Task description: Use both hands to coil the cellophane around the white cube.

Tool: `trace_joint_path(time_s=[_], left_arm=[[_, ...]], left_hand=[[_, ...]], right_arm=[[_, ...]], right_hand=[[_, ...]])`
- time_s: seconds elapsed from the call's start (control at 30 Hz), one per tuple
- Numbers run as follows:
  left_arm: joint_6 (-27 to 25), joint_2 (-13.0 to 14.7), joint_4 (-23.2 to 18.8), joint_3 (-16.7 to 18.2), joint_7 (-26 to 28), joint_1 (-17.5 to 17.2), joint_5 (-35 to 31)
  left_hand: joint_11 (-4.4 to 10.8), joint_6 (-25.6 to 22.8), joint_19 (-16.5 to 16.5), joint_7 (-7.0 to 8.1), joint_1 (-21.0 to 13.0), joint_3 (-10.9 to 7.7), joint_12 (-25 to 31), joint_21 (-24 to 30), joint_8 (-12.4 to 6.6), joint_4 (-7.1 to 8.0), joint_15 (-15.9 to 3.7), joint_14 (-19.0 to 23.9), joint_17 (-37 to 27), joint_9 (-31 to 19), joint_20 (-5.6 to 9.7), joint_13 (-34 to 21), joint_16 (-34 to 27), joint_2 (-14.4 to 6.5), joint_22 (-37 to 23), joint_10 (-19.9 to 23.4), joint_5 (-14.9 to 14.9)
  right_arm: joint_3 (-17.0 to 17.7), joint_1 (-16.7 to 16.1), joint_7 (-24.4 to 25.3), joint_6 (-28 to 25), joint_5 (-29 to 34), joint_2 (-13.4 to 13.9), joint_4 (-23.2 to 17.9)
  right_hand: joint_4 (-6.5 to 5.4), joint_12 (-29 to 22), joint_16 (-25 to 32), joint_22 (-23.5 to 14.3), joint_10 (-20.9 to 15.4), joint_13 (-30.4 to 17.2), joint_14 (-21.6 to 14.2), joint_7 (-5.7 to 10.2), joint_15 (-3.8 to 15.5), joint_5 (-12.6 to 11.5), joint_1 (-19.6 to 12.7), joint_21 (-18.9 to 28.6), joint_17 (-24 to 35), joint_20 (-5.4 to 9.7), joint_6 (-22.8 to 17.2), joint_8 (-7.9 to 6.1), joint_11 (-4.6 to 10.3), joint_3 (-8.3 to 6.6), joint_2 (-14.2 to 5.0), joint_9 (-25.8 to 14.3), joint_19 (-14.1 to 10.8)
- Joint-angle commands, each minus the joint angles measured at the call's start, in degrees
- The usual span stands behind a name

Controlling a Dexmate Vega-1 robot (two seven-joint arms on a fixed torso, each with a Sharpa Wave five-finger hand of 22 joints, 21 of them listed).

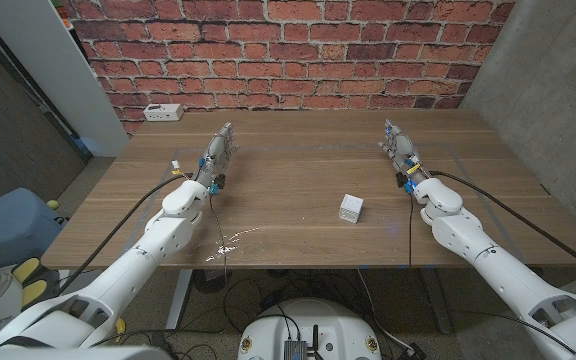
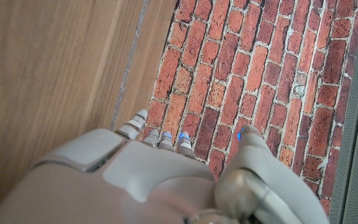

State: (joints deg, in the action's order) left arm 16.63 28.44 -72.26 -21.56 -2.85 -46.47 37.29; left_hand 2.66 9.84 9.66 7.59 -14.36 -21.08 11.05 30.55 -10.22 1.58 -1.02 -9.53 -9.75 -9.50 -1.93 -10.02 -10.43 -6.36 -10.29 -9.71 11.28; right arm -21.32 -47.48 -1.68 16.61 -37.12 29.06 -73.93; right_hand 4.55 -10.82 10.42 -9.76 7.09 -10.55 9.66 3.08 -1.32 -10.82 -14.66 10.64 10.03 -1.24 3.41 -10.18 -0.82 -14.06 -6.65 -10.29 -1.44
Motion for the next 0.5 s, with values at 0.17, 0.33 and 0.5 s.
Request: trace_joint_path(time_s=[0.17,0.33,0.5], left_arm=[[-5.1,2.8,-2.3,-3.2,3.0,3.5,-6.7],[-8.6,5.0,-4.6,-4.9,3.4,5.0,-10.0],[-11.2,6.7,-6.1,-6.9,3.1,7.2,-14.1]], left_hand=[[-1.11,1.7,2.3,0.51,-1.2,-0.44,1.3,0.3,-0.99,-1.37,4.9,-2.3,-0.3,-0.4,-6.48,-0.4,-1.2,0.0,-0.2,-4.5,0.1],[-2.49,-0.9,1.7,0.17,-1.5,-0.68,2.0,-0.1,-1.3,-1.88,5.74,-0.5,-0.3,-0.5,-7.39,-0.4,-1.3,-0.3,-0.3,-1.6,0.0],[-2.84,-2.4,1.3,-0.17,-1.6,-0.78,2.2,-0.3,-1.45,-2.13,6.08,0.8,-0.4,-0.5,-7.62,-0.5,-1.4,-0.4,-0.3,-0.4,-0.1]], right_arm=[[0.1,0.3,-0.7,-0.5,-0.6,-0.1,1.1],[0.3,0.1,-1.2,-0.2,-1.1,-0.2,1.5],[0.4,-0.1,-1.4,0.0,-1.3,-0.2,1.6]], right_hand=[[0.11,-0.3,0.4,-0.3,0.7,-0.2,1.5,0.34,-0.78,-0.4,-0.5,0.3,0.2,-1.56,0.3,-0.4,-0.16,-0.41,0.0,-0.1,0.0],[0.18,-0.3,0.4,-0.3,0.6,-0.2,1.5,0.15,-1.01,-0.4,-0.6,0.3,0.2,-1.8,0.2,-0.47,-0.32,-0.43,-0.03,-0.1,0.0],[0.27,-0.4,0.5,-0.3,0.4,-0.2,1.3,0.21,-1.22,-0.4,-0.7,0.4,0.2,-2.12,0.1,-0.5,-0.65,-0.49,-0.14,-0.1,0.1]])
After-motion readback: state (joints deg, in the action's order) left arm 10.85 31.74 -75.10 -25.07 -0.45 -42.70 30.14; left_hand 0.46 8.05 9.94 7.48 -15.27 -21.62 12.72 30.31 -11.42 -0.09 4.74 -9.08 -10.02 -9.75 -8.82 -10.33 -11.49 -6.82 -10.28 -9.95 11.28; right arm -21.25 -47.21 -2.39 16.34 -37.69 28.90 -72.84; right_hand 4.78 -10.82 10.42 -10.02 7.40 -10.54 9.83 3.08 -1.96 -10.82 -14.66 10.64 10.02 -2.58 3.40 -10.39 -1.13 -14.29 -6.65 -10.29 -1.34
